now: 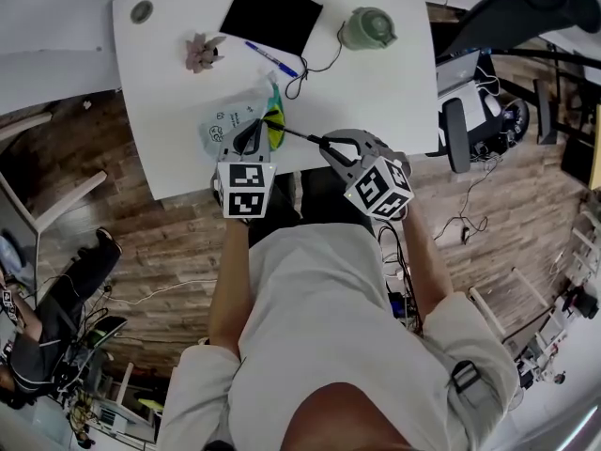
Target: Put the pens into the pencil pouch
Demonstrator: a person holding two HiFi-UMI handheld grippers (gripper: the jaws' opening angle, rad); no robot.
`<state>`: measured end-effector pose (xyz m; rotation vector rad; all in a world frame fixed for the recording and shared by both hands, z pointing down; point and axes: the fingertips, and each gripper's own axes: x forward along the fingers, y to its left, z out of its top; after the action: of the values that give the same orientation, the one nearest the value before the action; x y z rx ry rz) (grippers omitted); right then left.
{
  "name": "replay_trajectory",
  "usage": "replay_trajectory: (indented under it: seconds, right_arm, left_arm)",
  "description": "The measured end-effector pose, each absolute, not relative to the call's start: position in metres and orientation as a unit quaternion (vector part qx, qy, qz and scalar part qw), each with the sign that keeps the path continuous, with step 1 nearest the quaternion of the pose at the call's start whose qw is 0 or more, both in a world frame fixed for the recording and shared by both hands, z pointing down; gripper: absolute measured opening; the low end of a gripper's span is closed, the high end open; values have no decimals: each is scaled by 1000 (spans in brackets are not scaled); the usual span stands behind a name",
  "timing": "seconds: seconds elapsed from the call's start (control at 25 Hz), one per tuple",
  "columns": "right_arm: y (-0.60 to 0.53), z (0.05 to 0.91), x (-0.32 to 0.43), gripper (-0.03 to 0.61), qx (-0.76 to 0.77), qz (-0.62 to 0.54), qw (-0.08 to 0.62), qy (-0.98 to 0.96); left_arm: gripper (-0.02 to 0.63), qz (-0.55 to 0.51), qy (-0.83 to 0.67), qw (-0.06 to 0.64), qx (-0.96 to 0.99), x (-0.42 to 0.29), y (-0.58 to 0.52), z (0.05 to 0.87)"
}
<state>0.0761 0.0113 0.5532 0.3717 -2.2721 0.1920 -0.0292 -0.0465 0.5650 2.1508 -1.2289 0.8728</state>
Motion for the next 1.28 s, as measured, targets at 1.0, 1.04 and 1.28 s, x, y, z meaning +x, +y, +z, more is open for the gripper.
replay_trajectory:
  seconds: [1.0, 1.04, 1.28]
  right_arm:
    - [-8, 581, -1, 57, 22, 52, 383, -922]
    - [-8, 582, -4, 57, 20, 52, 382, -922]
    - [-11, 588, -17, 57, 19, 53, 377, -925]
  left_arm:
    - [3, 288, -455, 267, 799, -34, -37, 553]
    - [3, 287, -455, 268, 799, -34, -37, 552]
    - [3, 284, -458, 269, 798, -35, -38, 550]
